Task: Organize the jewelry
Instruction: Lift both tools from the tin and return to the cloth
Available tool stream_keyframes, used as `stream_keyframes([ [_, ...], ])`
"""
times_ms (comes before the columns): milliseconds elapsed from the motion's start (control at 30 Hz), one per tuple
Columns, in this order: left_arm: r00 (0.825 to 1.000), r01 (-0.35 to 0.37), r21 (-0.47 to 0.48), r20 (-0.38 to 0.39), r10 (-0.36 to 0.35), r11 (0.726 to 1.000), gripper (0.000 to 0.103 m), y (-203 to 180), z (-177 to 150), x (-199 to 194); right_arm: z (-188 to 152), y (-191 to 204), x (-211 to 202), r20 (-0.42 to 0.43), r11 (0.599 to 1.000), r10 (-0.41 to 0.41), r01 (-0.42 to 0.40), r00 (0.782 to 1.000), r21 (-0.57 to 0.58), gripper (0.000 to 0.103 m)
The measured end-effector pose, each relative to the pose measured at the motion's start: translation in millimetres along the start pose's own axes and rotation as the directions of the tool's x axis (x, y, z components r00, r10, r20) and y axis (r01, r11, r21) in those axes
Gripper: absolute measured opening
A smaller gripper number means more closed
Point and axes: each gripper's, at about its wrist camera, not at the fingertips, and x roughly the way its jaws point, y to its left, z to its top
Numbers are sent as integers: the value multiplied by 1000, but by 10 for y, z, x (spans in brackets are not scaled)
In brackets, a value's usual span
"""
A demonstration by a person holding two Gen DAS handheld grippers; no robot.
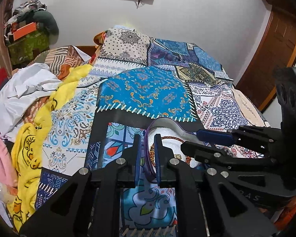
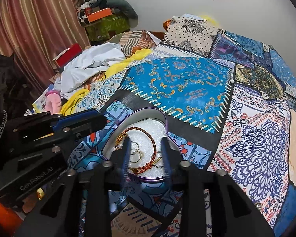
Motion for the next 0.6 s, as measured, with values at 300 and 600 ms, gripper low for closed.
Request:
stream_keyframes([
  [300, 999, 4, 36, 35, -6, 999, 11, -159, 55, -221, 2, -10, -312, 69, 999, -37, 38, 997, -5, 34],
  [600, 997, 20, 92, 71, -27, 996, 22, -486, 100, -434, -61, -145, -815, 176, 994, -106, 106, 979, 14, 34],
])
